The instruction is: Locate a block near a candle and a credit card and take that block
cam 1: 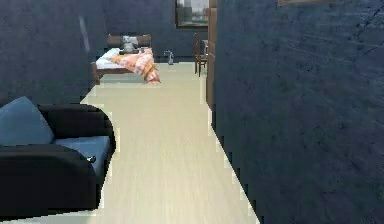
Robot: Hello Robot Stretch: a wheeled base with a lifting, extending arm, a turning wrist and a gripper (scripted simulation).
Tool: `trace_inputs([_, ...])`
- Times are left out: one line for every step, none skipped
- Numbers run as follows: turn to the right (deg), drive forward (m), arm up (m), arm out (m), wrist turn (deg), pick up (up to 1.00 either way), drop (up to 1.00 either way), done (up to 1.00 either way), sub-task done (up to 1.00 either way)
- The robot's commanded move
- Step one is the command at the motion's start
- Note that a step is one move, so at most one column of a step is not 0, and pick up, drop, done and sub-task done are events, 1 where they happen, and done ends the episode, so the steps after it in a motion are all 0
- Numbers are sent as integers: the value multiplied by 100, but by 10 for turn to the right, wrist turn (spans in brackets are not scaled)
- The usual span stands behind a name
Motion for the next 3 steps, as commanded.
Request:
trace_inputs([0, 100, 0, 0, 0, 0, 0, 0, 0])
trace_inputs([-30, 0, 0, 0, 0, 0, 0, 0, 0])
trace_inputs([-240, 0, 0, 0, 0, 0, 0, 0, 0])
